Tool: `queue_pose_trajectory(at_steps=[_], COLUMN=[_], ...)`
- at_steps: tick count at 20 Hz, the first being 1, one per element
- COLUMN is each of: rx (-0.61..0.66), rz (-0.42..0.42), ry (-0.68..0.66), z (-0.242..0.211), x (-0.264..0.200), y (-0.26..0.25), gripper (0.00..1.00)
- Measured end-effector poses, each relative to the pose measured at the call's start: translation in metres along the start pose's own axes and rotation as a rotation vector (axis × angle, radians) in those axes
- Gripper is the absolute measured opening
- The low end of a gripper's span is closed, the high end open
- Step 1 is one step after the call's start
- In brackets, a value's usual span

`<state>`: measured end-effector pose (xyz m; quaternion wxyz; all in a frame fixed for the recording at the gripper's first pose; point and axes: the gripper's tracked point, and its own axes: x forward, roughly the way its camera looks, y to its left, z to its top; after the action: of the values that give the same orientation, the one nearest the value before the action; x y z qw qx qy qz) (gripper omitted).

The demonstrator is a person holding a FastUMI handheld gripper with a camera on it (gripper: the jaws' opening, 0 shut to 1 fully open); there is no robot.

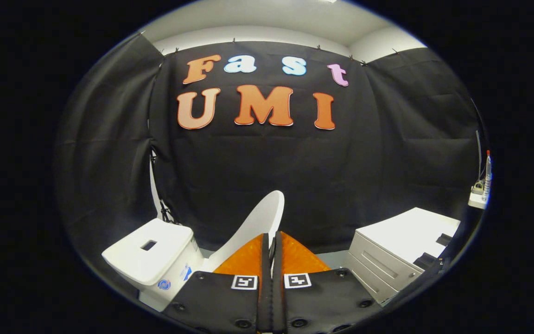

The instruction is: Open the toilet lid.

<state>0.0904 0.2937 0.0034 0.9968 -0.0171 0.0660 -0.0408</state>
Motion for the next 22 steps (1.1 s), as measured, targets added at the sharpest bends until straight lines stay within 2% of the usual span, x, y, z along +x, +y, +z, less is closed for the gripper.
queue_pose_trajectory(at_steps=[11, 22], rx=[-0.116, -0.185], rz=[0.126, 0.288], ry=[-0.066, -0.107], z=[0.035, 0.034], x=[-0.015, -0.035], y=[0.125, 0.251], gripper=[0.07, 0.08])
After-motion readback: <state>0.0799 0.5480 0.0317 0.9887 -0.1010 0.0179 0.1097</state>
